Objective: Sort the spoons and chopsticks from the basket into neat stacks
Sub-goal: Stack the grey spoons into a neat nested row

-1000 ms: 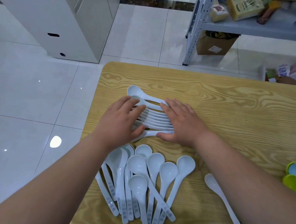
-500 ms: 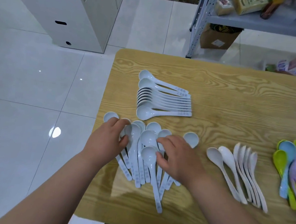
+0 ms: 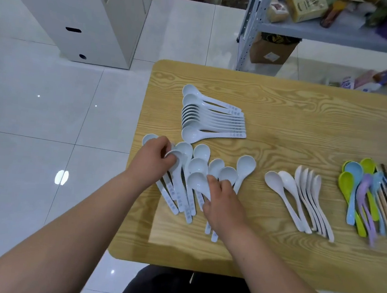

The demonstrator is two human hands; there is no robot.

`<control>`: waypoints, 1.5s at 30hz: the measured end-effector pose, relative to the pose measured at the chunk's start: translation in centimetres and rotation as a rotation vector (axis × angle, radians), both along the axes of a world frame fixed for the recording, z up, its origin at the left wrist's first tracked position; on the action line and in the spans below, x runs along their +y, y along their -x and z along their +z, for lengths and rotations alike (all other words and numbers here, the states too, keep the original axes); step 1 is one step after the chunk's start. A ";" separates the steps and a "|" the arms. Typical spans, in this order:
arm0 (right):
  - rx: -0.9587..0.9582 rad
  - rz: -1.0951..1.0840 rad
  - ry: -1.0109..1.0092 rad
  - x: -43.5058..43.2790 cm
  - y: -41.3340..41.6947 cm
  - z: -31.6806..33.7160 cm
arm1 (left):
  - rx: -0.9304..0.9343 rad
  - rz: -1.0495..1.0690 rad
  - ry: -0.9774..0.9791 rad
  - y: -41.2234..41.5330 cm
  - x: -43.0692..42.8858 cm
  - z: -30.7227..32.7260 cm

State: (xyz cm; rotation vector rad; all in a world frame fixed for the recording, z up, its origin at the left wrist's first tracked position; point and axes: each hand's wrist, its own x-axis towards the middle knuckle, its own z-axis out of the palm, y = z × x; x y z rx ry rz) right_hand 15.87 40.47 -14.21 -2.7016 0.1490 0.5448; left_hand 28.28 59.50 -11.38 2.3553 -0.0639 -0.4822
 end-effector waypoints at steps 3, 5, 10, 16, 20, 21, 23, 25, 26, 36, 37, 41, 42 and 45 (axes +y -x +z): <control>0.024 -0.092 -0.067 0.0 -0.1 0.8 | 0.246 0.215 0.363 2.6 1.4 0.9; 0.025 -0.148 -0.158 -0.1 0.0 1.3 | 0.371 0.359 0.593 4.3 2.0 1.2; -0.051 -0.191 -0.465 0.3 1.2 4.1 | 0.514 0.618 0.900 6.9 1.7 2.2; 0.000 -0.041 -0.539 3.0 2.6 7.3 | 0.659 0.682 1.084 8.0 0.8 5.3; 0.044 -0.056 -0.533 3.9 2.7 8.3 | 0.624 0.718 1.089 8.4 0.8 6.3; 0.046 -0.066 -0.540 4.0 2.6 8.6 | 0.623 0.711 1.072 8.4 0.7 6.7; 0.050 -0.074 -0.522 4.2 2.3 9.3 | 0.630 0.675 1.060 8.7 0.6 7.5; 0.052 -0.113 -0.526 4.6 2.1 10.1 | 0.592 0.589 1.032 9.1 0.5 8.0; 0.055 -0.138 -0.547 4.9 2.1 10.5 | 0.552 0.563 1.005 9.3 0.5 8.2; 0.686 -0.364 -1.148 1.7 2.9 11.0 | 0.516 0.637 1.110 8.9 0.0 8.9; 0.711 -0.362 -1.180 1.1 3.0 10.9 | 0.527 0.635 1.113 8.9 -0.5 9.0; 0.721 -0.309 -1.111 -1.5 2.3 10.7 | 0.534 0.567 1.000 8.7 -2.5 9.0; 0.708 -0.286 -1.069 -2.2 1.9 10.6 | 0.523 0.532 0.940 8.5 -2.9 9.1; 0.607 -0.149 -0.892 -4.3 0.7 10.3 | 0.477 0.383 0.676 7.7 -3.6 9.5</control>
